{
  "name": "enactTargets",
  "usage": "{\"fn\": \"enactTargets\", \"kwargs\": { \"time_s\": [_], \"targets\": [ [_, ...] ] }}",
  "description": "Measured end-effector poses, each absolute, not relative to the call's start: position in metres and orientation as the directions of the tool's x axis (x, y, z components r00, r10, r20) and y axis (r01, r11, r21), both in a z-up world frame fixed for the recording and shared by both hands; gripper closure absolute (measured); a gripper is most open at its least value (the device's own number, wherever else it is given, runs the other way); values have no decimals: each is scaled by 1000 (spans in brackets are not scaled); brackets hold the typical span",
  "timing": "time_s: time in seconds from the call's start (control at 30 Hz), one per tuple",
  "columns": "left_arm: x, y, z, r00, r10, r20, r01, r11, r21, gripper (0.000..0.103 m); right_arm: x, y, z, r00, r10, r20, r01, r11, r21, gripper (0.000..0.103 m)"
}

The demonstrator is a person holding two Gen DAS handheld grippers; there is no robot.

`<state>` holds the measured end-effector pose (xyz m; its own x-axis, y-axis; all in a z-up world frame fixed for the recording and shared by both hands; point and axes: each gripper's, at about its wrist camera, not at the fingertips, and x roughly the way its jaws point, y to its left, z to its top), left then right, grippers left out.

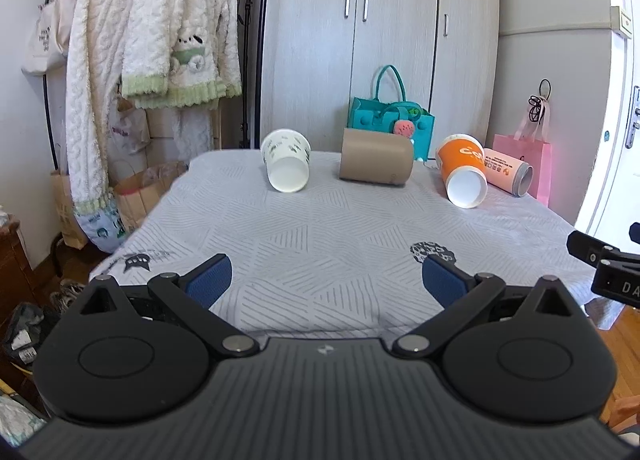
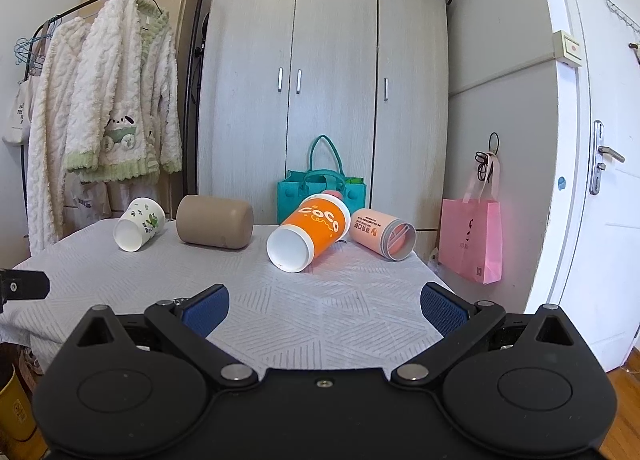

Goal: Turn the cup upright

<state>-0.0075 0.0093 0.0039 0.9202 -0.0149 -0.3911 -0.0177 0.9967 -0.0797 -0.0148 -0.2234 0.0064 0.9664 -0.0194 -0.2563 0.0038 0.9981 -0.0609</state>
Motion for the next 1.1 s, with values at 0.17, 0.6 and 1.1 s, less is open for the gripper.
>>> {"fn": "enactTargets", "kwargs": {
  "time_s": [0.17,0.6,1.1],
  "targets": [
    [-6,13,3,915,-43,-402,-6,993,-120,0,-12,-224,7,963,-22,-268,5,998,-64,0],
    [-6,14,1,911,-43,-411,-6,993,-116,0,-11,-224,5,962,-21,-271,3,998,-65,0],
    [-6,13,0,906,-45,-422,-4,993,-115,0,-11,-223,1,960,-21,-278,1,998,-69,0]
  ]
}}
